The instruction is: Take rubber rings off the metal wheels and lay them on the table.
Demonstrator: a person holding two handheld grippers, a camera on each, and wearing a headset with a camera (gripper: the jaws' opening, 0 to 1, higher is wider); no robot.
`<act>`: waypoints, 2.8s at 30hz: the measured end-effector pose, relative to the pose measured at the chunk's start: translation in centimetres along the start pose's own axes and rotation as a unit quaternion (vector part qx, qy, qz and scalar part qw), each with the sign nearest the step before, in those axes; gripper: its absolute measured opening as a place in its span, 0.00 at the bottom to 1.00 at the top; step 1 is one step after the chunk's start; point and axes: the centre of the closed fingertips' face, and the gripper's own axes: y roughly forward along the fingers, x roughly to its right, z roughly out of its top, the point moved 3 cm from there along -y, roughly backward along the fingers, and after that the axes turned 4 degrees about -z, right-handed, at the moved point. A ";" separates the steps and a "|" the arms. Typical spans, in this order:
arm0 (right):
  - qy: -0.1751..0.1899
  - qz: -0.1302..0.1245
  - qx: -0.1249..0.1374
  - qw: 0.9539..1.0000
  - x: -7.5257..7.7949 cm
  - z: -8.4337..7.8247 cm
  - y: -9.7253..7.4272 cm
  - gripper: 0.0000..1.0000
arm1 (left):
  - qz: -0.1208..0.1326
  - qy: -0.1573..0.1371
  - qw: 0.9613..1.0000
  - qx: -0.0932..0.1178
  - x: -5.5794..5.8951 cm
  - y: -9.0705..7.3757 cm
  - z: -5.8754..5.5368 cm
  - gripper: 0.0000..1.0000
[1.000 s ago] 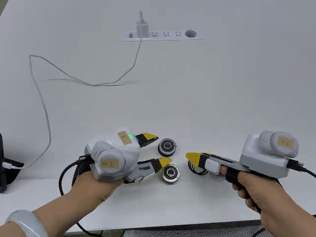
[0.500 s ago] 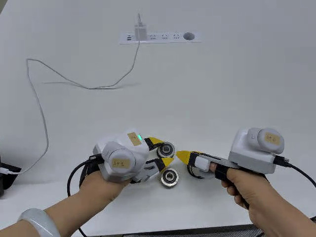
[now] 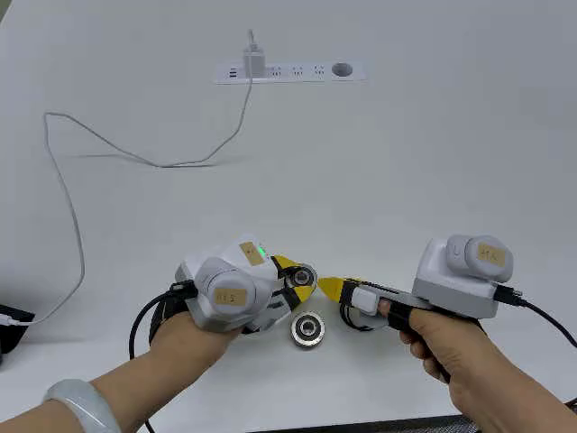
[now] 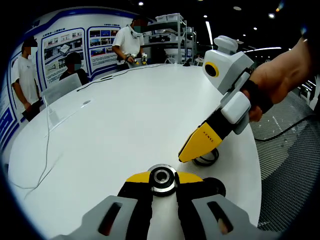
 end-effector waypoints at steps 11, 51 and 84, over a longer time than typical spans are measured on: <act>0.004 -0.002 -0.006 1.000 0.3 -0.1 0.8 0.14 | 0.001 -0.006 1.000 0.001 -0.2 -0.4 0.0 0.14; 0.086 0.027 -0.017 0.996 0.8 -0.3 2.6 0.14 | 0.001 -0.007 1.000 0.006 -0.3 -0.2 -0.2 0.14; 0.083 0.037 -0.028 0.995 1.2 -0.5 2.4 0.09 | 0.000 -0.005 1.000 0.004 -0.4 -0.1 -0.2 0.14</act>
